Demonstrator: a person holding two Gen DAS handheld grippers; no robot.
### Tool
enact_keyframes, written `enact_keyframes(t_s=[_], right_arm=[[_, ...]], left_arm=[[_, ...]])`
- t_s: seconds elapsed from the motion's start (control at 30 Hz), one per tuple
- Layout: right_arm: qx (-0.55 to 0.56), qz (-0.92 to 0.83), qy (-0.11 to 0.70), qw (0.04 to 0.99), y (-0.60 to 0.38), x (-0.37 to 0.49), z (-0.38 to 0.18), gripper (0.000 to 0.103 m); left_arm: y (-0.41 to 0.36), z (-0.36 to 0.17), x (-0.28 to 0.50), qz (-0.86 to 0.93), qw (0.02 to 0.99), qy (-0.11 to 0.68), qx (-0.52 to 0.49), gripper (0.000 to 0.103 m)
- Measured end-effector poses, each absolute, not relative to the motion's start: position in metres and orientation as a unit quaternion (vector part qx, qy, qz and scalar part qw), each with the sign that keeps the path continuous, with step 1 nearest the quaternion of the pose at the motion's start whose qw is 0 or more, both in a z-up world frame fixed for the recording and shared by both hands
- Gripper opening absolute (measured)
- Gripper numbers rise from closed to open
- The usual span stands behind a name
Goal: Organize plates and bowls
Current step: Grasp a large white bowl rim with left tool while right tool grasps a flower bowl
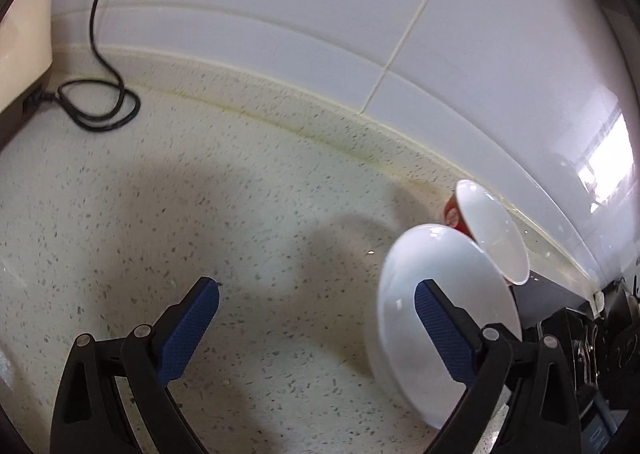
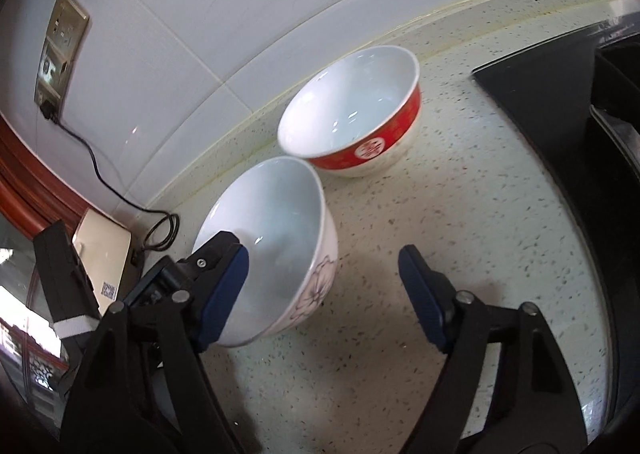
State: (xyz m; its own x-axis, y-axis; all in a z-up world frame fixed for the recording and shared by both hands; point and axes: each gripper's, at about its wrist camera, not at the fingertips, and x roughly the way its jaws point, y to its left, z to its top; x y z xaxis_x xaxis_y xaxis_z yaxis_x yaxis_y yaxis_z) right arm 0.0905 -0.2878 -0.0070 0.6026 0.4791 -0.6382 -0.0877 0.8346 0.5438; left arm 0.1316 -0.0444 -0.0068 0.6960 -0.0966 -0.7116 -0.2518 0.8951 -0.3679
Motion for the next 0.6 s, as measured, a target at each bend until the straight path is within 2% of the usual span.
enact_keyframes(t_s=[0.1, 0.23, 0.27, 0.33, 0.37, 0.43, 0.53, 0.57, 0.6], right_arm=[[0.235, 0.164, 0.414, 0.864, -0.288, 0.091, -0.008, 0.068], [0.257, 0.176, 0.424, 0.850, -0.289, 0.094, -0.016, 0.067], [0.259, 0.179, 0.430, 0.846, -0.289, 0.095, -0.018, 0.064], [0.259, 0.187, 0.438, 0.840, -0.282, 0.099, -0.019, 0.056], [0.261, 0.189, 0.438, 0.839, -0.282, 0.098, -0.019, 0.054], [0.262, 0.189, 0.439, 0.839, -0.283, 0.098, -0.018, 0.051], [0.272, 0.199, 0.441, 0.832, -0.282, 0.097, -0.016, 0.038], [0.270, 0.199, 0.441, 0.833, -0.281, 0.097, -0.016, 0.037], [0.268, 0.199, 0.441, 0.833, -0.281, 0.097, -0.015, 0.036]], left_arm=[[-0.042, -0.008, 0.132, 0.061, 0.893, 0.389, -0.218, 0.099], [-0.042, -0.008, 0.132, 0.062, 0.894, 0.391, -0.209, 0.088], [-0.044, -0.008, 0.132, 0.058, 0.895, 0.391, -0.206, 0.085], [-0.048, -0.008, 0.132, 0.045, 0.896, 0.392, -0.202, 0.072], [-0.048, -0.007, 0.131, 0.037, 0.897, 0.391, -0.204, 0.067], [-0.052, -0.006, 0.133, 0.020, 0.897, 0.391, -0.204, 0.051], [-0.057, -0.003, 0.131, 0.019, 0.902, 0.388, -0.191, 0.043], [-0.058, -0.003, 0.131, 0.018, 0.902, 0.387, -0.188, 0.042], [-0.060, -0.002, 0.131, 0.014, 0.902, 0.388, -0.187, 0.035]])
